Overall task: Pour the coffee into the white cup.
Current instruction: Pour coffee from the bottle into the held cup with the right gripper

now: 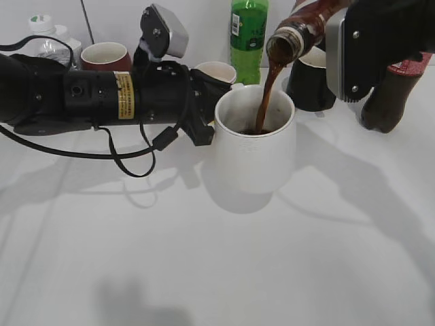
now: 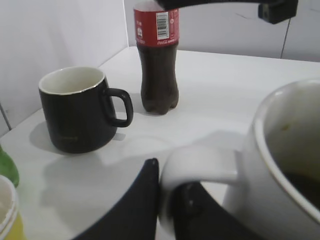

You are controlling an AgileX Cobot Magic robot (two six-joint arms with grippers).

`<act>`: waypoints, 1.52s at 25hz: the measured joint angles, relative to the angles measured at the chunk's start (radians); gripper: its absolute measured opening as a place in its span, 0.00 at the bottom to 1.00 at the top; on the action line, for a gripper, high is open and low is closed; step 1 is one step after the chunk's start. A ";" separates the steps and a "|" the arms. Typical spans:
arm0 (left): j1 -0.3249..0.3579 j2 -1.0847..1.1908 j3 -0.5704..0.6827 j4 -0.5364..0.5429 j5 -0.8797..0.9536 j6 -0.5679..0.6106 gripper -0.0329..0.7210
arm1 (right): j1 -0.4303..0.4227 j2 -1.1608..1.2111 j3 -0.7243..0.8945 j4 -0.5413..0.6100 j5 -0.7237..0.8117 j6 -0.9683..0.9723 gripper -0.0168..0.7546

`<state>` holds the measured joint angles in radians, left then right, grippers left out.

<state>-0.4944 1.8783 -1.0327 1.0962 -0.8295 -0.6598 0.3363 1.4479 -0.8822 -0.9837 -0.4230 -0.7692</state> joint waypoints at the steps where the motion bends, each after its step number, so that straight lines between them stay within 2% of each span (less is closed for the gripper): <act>1: 0.000 0.000 0.000 0.001 -0.002 0.000 0.10 | 0.000 0.000 0.000 0.000 -0.001 -0.007 0.71; 38: 0.000 0.000 0.000 0.006 -0.032 0.000 0.10 | 0.000 0.000 -0.001 0.000 -0.002 -0.066 0.71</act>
<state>-0.4944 1.8786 -1.0327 1.1018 -0.8619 -0.6598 0.3363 1.4479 -0.8829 -0.9837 -0.4250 -0.8352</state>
